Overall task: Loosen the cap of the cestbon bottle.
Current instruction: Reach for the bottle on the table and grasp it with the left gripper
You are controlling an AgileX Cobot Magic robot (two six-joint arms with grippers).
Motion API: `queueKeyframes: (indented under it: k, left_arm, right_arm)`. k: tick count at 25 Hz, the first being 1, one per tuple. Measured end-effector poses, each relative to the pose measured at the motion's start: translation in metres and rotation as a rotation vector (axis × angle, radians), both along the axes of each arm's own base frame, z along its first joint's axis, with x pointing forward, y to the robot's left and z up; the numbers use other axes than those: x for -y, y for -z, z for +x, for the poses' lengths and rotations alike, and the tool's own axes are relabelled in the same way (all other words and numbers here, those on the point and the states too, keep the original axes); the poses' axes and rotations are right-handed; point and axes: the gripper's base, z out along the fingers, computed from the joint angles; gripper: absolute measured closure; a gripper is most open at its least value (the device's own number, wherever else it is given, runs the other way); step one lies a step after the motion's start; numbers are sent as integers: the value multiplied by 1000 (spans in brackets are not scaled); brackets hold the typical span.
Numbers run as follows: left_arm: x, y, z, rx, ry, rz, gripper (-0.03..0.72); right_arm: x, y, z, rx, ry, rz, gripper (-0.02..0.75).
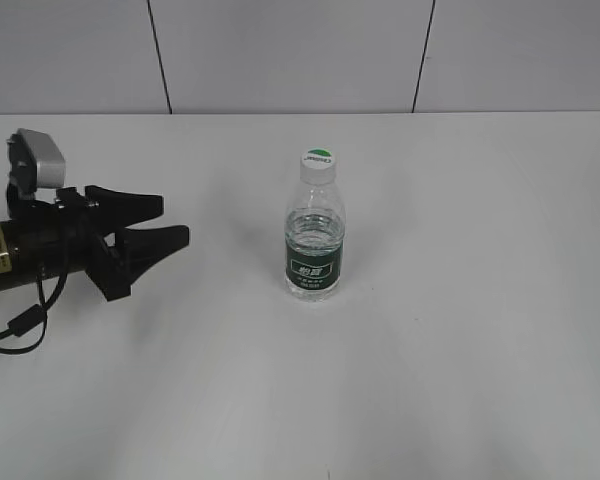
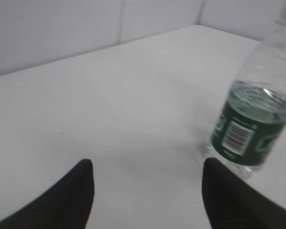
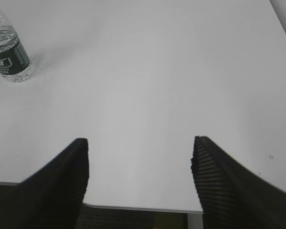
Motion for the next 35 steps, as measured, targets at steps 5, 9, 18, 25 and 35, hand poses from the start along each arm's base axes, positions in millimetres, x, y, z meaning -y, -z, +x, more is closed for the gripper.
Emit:
queueKeyframes:
  k: [5, 9, 18, 25, 35]
  left_arm:
    - [8, 10, 12, 52, 243, 73, 237]
    - [11, 13, 19, 46, 291, 77, 148]
    - [55, 11, 22, 87, 412, 92, 81]
    - [86, 8, 36, 110, 352, 158, 95]
    - [107, 18, 37, 92, 358, 139, 95]
  right_arm:
    - [0, 0, 0, 0, 0, 0, 222]
    - [0, 0, 0, 0, 0, 0, 222]
    - [0, 0, 0, 0, 0, 0, 222]
    - [0, 0, 0, 0, 0, 0, 222]
    - [0, 0, 0, 0, 0, 0, 222]
